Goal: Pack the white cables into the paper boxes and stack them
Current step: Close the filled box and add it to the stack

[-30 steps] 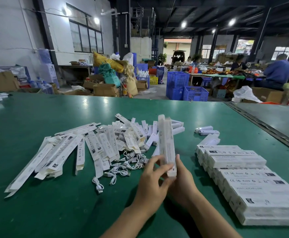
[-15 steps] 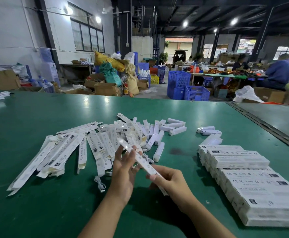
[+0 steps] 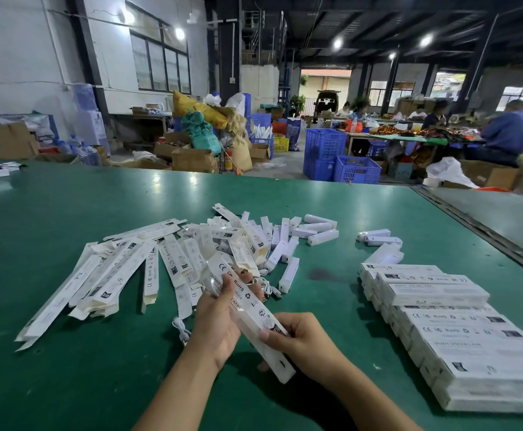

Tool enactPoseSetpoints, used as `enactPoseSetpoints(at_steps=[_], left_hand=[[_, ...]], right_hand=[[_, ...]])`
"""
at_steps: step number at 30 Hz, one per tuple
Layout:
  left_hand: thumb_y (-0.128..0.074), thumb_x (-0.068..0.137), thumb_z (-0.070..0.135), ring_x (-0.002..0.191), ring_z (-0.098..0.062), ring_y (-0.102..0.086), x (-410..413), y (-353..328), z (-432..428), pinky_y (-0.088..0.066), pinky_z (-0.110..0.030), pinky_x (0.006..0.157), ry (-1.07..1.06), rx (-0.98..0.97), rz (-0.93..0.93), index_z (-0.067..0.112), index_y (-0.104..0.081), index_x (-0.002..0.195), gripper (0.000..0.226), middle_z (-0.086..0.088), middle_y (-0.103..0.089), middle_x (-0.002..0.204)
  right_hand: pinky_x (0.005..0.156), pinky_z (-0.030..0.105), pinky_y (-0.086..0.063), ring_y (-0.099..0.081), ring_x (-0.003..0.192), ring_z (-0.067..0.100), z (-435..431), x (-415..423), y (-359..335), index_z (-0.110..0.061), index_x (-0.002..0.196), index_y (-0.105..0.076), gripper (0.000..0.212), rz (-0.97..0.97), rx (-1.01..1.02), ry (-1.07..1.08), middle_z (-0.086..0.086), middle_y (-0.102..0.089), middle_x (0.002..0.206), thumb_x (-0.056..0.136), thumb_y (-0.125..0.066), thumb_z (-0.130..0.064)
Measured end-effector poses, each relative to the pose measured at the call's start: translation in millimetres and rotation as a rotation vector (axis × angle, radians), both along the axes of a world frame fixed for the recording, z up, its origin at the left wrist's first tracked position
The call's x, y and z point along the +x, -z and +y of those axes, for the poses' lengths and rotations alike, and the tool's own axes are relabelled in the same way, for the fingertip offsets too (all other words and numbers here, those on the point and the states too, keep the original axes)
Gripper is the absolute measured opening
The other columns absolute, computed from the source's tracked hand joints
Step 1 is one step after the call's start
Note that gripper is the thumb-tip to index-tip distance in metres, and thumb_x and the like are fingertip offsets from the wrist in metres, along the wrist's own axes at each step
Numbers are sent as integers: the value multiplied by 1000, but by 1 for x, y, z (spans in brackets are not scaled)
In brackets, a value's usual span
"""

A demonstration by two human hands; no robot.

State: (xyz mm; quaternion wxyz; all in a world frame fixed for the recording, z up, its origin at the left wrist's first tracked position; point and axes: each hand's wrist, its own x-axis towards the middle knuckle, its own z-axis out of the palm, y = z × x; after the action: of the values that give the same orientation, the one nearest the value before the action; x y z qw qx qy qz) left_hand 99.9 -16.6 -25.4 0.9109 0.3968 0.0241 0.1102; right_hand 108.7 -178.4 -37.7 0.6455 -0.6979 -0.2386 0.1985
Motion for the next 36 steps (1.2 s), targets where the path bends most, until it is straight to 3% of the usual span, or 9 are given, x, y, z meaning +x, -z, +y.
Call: enactPoseSetpoints(at_steps=[5, 10, 15, 20, 23, 26, 30, 33, 36], left_hand=[[-54, 85, 31, 61, -19, -64, 1, 1, -1, -59, -32, 59, -30, -29, -10, 6, -56, 93, 26, -9, -61, 71], [-51, 89, 39, 93, -21, -72, 1, 5, -2, -58, -35, 70, 12, 52, 2, 17, -54, 130, 47, -11, -73, 114], [-76, 82, 38, 106, -4, -66, -10, 19, -20, -48, -26, 88, -146, 648, -27, 55, -47, 127, 56, 13, -66, 122], [-81, 80, 27, 116, 5, -50, -13, 28, -32, -37, -4, 94, -224, 1200, -186, 55, -36, 135, 77, 16, -49, 136], [-82, 80, 19, 122, -1, -49, -10, 30, -35, -31, 0, 97, -312, 1248, -173, 55, -29, 134, 83, 12, -48, 133], [-83, 79, 22, 113, -1, -56, -8, 30, -32, -32, 3, 90, -357, 1244, -131, 52, -33, 132, 79, 12, -56, 124], [-76, 77, 42, 94, 16, -61, -8, 31, -26, -40, 1, 78, -306, 1119, -98, 46, -44, 128, 60, 22, -68, 97], [-71, 85, 40, 94, 14, -63, -6, 33, -25, -43, -1, 78, -257, 1126, -122, 42, -50, 125, 45, 22, -68, 98], [-62, 91, 40, 94, 4, -67, -6, 35, -23, -50, -11, 80, -236, 1134, -151, 53, -48, 117, 32, 13, -73, 98]], right_hand=[[52, 31, -54, -71, 61, 29, 4, -1, 3, -21, 84, -67, 11, -63, -46, 5, 8, -66, 69, 94, -62, -20], [50, 29, -50, -60, 54, 25, 5, -2, 1, -24, 109, -67, 23, 19, 165, 132, 5, -70, 83, 88, -68, -33], [54, 27, -41, -50, 56, 15, 2, 10, 5, -14, 109, -56, 20, 54, 284, 394, 7, -61, 75, 94, -61, -25], [56, 18, -44, -51, 59, 5, 1, 14, 9, -9, 98, -53, 11, -108, 212, 470, -2, -56, 80, 94, -62, -11], [60, 20, -43, -54, 64, 7, 1, 11, 9, -15, 100, -55, 3, -156, 196, 406, -4, -63, 83, 98, -56, -17], [67, 27, -43, -55, 74, 14, -1, 7, 6, -25, 105, -61, 22, -122, 217, 317, -1, -70, 92, 89, -45, -24], [72, 28, -51, -65, 83, 18, -5, 12, 7, -19, 107, -67, 36, -144, 253, 330, 8, -74, 100, 86, -42, -3], [73, 24, -54, -69, 86, 15, -5, 14, 9, -15, 112, -63, 41, -207, 237, 346, 3, -76, 98, 93, -42, 15], [74, 20, -53, -71, 91, 12, -8, 13, 10, -19, 107, -59, 31, -353, 176, 375, -4, -75, 101, 92, -57, 8]])
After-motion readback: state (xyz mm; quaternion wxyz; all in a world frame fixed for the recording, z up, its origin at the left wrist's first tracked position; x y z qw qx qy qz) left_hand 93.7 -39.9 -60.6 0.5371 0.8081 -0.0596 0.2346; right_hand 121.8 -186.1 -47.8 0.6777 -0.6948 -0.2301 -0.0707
